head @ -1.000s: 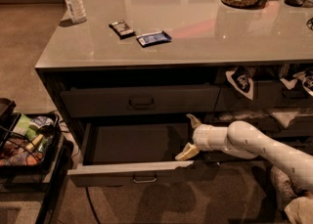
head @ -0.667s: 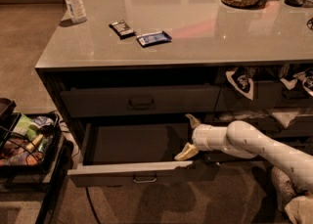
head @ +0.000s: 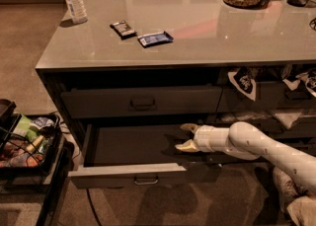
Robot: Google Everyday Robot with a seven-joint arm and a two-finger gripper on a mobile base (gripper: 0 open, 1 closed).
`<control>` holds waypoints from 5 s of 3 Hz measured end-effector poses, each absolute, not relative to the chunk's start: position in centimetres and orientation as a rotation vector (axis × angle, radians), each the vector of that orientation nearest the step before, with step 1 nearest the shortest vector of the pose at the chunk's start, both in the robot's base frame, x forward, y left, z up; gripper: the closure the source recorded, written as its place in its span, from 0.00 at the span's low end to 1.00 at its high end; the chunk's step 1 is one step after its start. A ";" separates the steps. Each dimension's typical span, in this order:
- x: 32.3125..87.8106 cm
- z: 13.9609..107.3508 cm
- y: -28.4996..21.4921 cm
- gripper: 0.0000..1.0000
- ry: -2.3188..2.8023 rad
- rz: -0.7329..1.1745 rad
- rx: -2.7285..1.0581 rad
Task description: Open middle drawer
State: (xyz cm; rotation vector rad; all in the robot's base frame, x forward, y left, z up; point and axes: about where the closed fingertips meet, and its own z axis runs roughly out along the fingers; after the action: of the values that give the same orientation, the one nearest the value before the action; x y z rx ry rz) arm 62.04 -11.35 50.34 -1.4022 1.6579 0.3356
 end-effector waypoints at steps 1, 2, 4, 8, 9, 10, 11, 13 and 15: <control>62.0 50.3 -11.4 0.65 1.658 0.336 -1.402; 62.0 50.3 -11.3 0.89 1.658 0.336 -1.402; 61.4 48.0 -10.0 1.00 1.662 0.404 -1.480; 58.0 39.6 -3.7 1.00 1.563 0.577 -1.711; 56.9 39.6 -3.0 1.00 1.531 0.564 -1.813; 55.7 40.5 -3.6 1.00 1.544 0.597 -1.926; 54.4 40.7 -4.6 1.00 1.570 0.679 -1.969; 52.1 39.3 -6.0 1.00 1.644 0.804 -1.972; 45.6 37.1 -6.9 1.00 1.767 1.024 -1.937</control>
Offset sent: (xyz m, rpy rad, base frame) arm 0.0000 0.0000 0.0000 0.0000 0.0000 0.0000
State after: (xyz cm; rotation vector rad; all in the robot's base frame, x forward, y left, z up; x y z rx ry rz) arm 45.60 -6.91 37.13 -1.9366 1.7666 1.0244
